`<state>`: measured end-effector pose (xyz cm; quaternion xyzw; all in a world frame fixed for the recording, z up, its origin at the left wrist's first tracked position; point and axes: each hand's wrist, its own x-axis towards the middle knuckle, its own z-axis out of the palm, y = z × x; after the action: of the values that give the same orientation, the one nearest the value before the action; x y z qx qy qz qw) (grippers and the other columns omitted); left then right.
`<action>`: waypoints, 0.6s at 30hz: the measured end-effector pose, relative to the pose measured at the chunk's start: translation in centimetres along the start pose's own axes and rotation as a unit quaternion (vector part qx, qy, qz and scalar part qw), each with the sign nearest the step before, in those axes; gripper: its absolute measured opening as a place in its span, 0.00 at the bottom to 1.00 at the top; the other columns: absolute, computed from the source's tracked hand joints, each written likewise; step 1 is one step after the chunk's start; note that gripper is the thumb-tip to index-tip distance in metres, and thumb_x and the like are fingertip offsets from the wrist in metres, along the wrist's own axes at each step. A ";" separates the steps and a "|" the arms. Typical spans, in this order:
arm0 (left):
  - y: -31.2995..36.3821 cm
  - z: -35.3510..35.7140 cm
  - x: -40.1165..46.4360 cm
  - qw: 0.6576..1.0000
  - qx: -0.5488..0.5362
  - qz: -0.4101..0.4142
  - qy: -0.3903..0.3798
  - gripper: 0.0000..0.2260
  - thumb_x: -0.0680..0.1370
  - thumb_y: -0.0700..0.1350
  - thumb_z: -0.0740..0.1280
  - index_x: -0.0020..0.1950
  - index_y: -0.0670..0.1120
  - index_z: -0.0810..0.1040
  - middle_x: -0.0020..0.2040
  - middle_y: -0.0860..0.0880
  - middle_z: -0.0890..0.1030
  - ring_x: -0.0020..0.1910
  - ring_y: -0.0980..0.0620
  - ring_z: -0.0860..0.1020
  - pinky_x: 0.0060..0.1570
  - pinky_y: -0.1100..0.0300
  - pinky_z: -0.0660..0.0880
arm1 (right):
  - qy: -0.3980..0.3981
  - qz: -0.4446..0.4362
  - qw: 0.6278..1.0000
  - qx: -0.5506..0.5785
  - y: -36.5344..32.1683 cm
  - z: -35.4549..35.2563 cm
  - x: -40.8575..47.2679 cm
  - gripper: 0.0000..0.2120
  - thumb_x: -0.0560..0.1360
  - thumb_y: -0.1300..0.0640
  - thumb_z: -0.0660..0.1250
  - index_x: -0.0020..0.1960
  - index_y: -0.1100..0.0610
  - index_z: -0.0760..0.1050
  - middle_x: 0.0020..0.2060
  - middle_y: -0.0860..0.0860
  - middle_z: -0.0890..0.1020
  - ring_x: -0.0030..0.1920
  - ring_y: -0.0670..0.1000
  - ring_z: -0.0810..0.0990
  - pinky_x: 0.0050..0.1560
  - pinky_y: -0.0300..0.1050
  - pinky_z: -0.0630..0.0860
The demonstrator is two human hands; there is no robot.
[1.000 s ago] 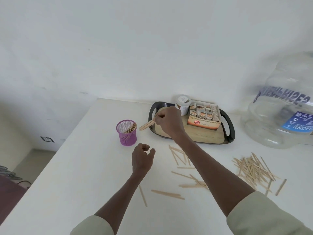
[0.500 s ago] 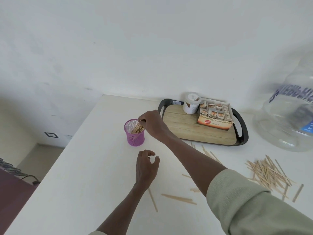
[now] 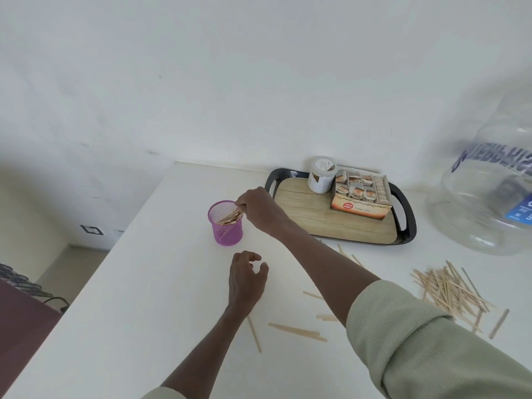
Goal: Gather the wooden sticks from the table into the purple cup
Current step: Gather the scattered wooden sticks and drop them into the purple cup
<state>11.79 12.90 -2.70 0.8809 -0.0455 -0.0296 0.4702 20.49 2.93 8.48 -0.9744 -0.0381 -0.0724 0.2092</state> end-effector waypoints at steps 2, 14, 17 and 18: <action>0.4 0.0 -0.3 1.000 0.005 0.001 0.001 0.08 0.75 0.45 0.71 0.52 0.48 0.76 0.52 0.52 0.75 0.45 0.54 0.76 0.44 0.61 0.71 | 0.017 -0.002 1.000 0.017 0.3 -0.3 -0.3 0.11 0.71 0.71 0.59 0.31 0.65 0.72 0.26 0.57 0.76 0.28 0.58 0.73 0.31 0.49 0.74; 0.8 -2.0 -1.8 0.992 0.075 -0.090 -0.044 0.08 0.73 0.46 0.69 0.49 0.43 0.78 0.44 0.49 0.81 0.45 0.49 0.78 0.41 0.61 0.69 | 0.032 0.038 0.993 0.109 5.7 -2.1 -9.0 0.06 0.73 0.66 0.69 0.44 0.63 0.85 0.41 0.54 0.86 0.39 0.47 0.82 0.43 0.38 0.74; 0.8 -2.5 -2.5 0.985 0.113 -0.120 -0.059 0.08 0.72 0.48 0.70 0.45 0.44 0.79 0.43 0.48 0.80 0.45 0.46 0.79 0.41 0.60 0.69 | -0.073 0.048 0.992 0.087 7.0 -1.6 -12.2 0.02 0.71 0.62 0.74 0.41 0.61 0.84 0.38 0.53 0.86 0.34 0.42 0.77 0.38 0.32 0.70; 0.9 -2.6 -2.8 0.982 0.121 -0.128 -0.066 0.07 0.71 0.48 0.70 0.41 0.44 0.78 0.38 0.46 0.78 0.41 0.45 0.77 0.38 0.60 0.67 | -0.112 0.048 0.990 0.069 7.2 -1.2 -13.2 0.04 0.69 0.59 0.76 0.40 0.61 0.84 0.38 0.53 0.85 0.35 0.45 0.79 0.39 0.36 0.73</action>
<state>9.23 14.87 -0.44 0.9258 0.0340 -0.1417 0.3488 8.11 -4.71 4.56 -0.9603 -0.0191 0.0506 0.2736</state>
